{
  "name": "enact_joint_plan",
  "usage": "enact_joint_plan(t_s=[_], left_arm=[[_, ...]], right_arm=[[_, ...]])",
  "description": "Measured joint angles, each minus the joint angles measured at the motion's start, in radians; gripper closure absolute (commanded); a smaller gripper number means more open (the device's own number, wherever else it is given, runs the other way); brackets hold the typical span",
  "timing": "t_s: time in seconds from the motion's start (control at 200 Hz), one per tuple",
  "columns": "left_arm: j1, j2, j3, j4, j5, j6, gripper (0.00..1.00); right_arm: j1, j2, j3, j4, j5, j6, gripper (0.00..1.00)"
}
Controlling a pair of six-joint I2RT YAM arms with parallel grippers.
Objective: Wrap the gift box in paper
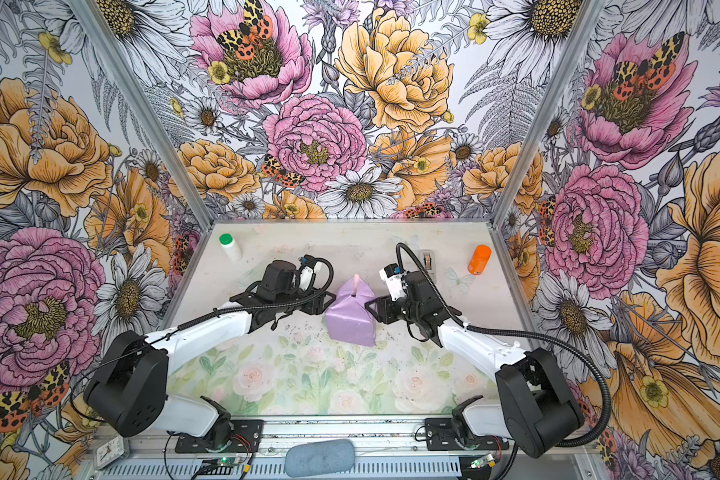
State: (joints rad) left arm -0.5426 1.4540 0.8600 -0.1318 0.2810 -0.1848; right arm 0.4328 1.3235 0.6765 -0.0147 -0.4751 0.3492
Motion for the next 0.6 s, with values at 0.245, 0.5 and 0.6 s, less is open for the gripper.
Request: enact_joint_plan(t_s=[0.245, 0.5, 0.6], left_arm=[[0.008, 0.076, 0.048, 0.036, 0.061, 0.037, 0.37], [0.033, 0.151, 0.108, 0.042, 0.180, 0.158, 0.39], [0.043, 0.172, 0.124, 0.043, 0.215, 0.193, 0.40]], right_arm=[[0.000, 0.000, 0.000, 0.000, 0.000, 0.000, 0.47], [0.000, -0.001, 0.000, 0.001, 0.001, -0.003, 0.47], [0.000, -0.001, 0.000, 0.001, 0.002, -0.003, 0.47]])
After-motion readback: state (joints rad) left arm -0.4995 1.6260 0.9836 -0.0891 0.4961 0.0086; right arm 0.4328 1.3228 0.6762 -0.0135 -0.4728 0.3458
